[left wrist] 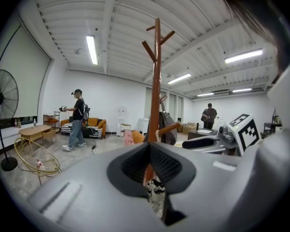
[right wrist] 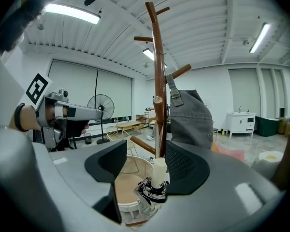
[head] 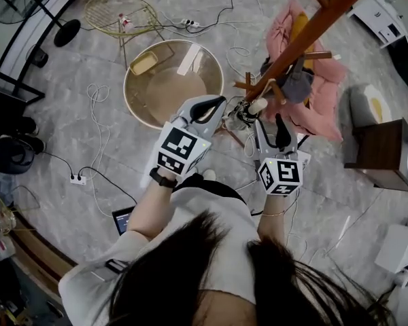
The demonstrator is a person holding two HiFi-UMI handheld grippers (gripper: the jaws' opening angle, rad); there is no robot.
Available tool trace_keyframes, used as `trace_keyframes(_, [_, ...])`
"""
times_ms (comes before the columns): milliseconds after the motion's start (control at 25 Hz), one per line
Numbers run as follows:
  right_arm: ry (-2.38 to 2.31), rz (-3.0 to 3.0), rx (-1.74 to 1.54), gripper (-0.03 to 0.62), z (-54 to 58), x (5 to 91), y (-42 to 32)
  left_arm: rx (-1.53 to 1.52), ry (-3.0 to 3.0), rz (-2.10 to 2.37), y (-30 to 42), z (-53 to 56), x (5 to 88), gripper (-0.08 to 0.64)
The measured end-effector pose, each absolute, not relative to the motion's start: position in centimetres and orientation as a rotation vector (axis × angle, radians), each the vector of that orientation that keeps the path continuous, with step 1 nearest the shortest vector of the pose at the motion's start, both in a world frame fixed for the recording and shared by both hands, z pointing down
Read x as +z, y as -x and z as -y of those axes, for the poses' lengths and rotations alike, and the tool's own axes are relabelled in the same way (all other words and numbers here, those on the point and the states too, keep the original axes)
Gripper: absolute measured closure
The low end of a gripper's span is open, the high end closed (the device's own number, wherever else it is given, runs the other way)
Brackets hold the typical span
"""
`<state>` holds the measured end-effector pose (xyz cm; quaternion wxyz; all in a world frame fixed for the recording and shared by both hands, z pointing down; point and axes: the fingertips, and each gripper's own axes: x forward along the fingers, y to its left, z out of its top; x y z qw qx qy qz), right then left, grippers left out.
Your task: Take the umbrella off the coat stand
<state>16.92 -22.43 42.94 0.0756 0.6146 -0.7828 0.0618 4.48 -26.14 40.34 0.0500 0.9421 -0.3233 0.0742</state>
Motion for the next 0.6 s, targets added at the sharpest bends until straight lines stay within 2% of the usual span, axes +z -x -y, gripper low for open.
trace_keyframes(600, [-1.895, 2.224, 0.285, 0.368, 26.0, 49.1, -17.5, 0.237, -2.817, 0.978, -3.0, 27.3, 44.2, 0.502])
